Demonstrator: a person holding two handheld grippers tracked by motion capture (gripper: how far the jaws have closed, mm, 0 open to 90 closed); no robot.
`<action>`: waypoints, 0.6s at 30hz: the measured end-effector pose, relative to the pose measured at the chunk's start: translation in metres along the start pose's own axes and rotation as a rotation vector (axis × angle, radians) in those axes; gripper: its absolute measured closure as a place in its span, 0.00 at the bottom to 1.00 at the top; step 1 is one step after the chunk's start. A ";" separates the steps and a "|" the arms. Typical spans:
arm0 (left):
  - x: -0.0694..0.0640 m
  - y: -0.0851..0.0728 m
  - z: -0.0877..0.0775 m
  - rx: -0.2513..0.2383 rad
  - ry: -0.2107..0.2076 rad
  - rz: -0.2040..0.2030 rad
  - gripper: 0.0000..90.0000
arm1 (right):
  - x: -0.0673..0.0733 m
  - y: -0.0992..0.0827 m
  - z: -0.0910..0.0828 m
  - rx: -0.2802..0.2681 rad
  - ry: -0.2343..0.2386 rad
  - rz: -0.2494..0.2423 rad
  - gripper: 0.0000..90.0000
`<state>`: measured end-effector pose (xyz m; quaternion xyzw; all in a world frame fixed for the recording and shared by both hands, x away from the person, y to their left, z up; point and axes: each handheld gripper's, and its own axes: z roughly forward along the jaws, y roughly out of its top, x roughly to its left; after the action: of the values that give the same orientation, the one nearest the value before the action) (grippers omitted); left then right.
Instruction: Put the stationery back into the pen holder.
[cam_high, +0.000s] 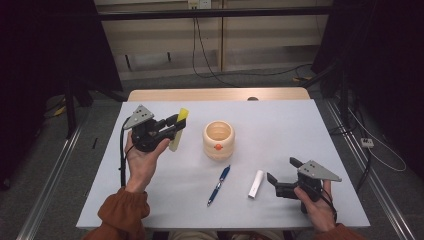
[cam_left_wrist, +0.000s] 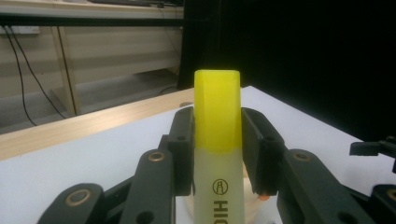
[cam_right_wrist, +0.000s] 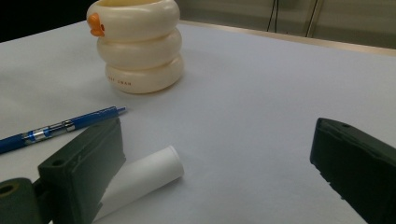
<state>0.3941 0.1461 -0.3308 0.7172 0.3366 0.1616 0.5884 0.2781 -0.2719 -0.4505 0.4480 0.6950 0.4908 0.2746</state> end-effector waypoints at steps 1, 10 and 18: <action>-0.001 0.002 0.000 -0.001 -0.007 0.005 0.75 | -0.001 0.000 0.000 -0.001 0.000 -0.001 0.03; -0.009 0.011 0.008 -0.015 -0.031 0.019 0.75 | -0.001 0.001 0.004 0.004 0.002 0.002 0.03; -0.019 0.025 0.021 -0.033 -0.060 0.024 0.75 | -0.002 0.001 0.002 -0.002 0.001 0.008 0.03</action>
<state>0.4011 0.1163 -0.3090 0.7160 0.3073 0.1527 0.6079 0.2810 -0.2722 -0.4509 0.4501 0.6930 0.4927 0.2728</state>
